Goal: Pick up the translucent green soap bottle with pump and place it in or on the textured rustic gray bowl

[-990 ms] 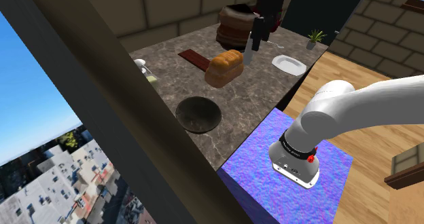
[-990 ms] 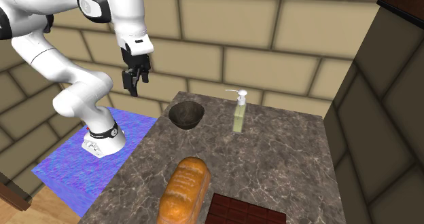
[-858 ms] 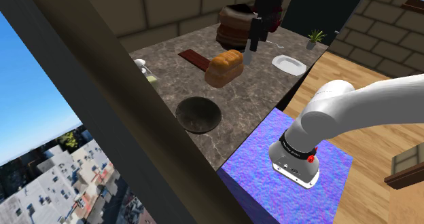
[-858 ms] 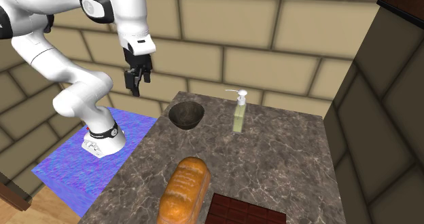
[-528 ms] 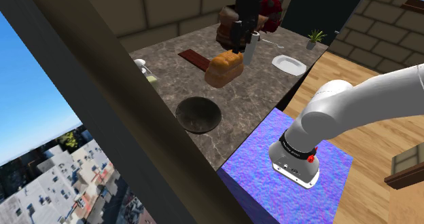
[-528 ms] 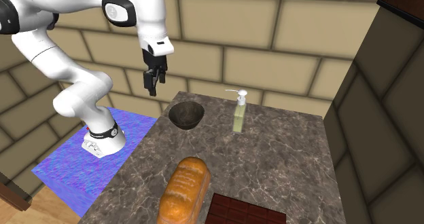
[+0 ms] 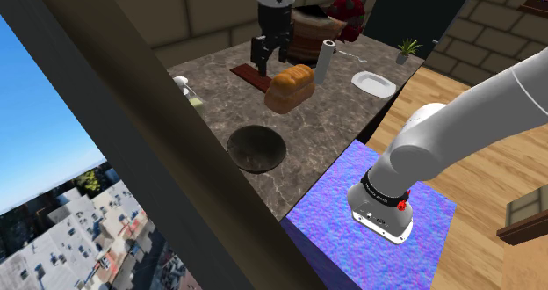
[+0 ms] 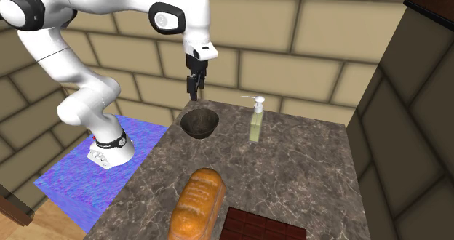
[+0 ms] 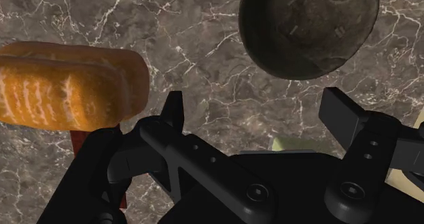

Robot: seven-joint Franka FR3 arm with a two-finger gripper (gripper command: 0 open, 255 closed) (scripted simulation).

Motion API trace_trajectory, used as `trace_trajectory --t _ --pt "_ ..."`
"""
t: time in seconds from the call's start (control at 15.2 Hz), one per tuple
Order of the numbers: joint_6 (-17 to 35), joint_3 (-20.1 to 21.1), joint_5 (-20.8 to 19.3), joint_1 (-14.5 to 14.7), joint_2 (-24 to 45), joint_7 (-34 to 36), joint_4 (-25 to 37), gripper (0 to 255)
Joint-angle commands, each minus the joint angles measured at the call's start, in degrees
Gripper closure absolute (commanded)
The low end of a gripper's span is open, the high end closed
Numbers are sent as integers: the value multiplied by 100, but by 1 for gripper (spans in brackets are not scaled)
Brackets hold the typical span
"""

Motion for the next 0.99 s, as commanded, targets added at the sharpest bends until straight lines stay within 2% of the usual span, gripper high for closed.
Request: trace_trajectory --t 0.0,0.53,0.92 --pt "193 155 -60 5 370 240 213 0" --pt "585 692 -648 124 2070 1320 1543 0" --pt "518 853 -1326 443 3479 2083 2929 0"
